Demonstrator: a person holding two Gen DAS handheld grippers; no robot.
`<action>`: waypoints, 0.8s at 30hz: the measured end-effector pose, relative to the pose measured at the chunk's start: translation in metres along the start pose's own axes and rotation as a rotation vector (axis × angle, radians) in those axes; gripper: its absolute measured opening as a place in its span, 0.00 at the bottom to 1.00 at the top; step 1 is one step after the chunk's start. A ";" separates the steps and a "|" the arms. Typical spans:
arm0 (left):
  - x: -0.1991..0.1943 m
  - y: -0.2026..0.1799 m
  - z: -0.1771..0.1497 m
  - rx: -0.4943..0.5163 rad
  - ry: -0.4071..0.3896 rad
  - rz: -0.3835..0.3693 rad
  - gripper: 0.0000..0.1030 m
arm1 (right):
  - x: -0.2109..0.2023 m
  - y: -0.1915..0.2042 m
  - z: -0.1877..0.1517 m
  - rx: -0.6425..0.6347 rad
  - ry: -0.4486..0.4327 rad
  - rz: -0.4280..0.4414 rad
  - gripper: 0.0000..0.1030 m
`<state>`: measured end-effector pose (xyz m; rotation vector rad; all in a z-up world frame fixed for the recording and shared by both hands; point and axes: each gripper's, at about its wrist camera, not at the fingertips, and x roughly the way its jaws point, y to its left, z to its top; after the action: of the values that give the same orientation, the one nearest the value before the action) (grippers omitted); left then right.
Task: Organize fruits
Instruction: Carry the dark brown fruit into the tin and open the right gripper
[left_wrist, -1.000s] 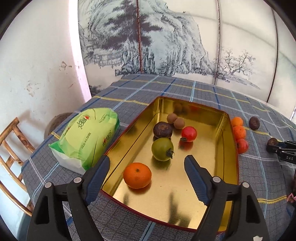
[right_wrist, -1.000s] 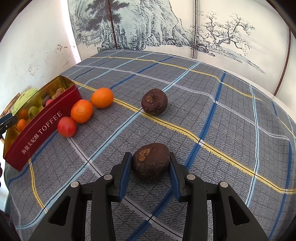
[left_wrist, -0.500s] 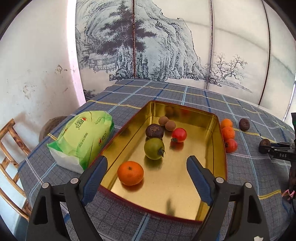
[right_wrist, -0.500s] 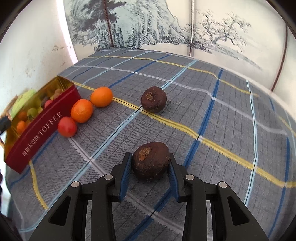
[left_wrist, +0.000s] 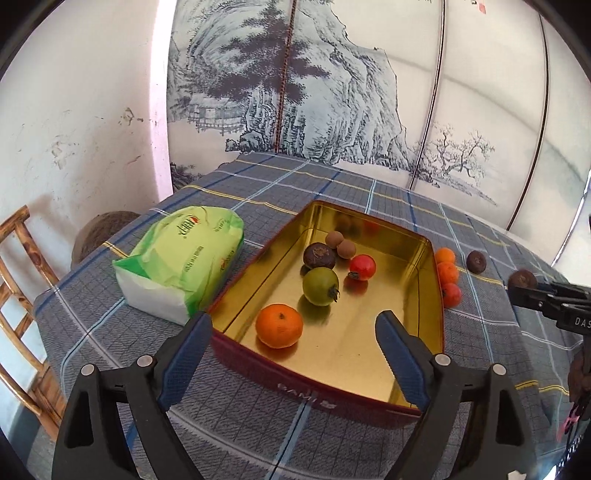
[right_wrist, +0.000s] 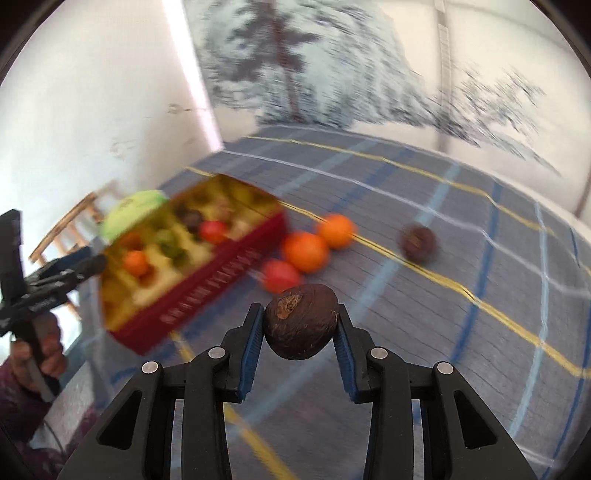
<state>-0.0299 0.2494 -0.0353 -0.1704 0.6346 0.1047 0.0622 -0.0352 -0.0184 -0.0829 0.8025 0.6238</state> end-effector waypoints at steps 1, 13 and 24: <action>-0.002 0.002 0.000 -0.001 -0.002 0.000 0.86 | 0.001 0.010 0.004 -0.019 -0.002 0.010 0.37; -0.012 0.005 -0.007 0.045 -0.005 0.021 0.88 | 0.057 0.088 0.041 -0.169 0.048 0.066 0.37; -0.012 0.005 -0.012 0.066 -0.003 0.025 0.91 | 0.094 0.106 0.048 -0.185 0.109 0.052 0.37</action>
<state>-0.0470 0.2518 -0.0379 -0.0986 0.6363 0.1080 0.0841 0.1118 -0.0328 -0.2671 0.8529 0.7468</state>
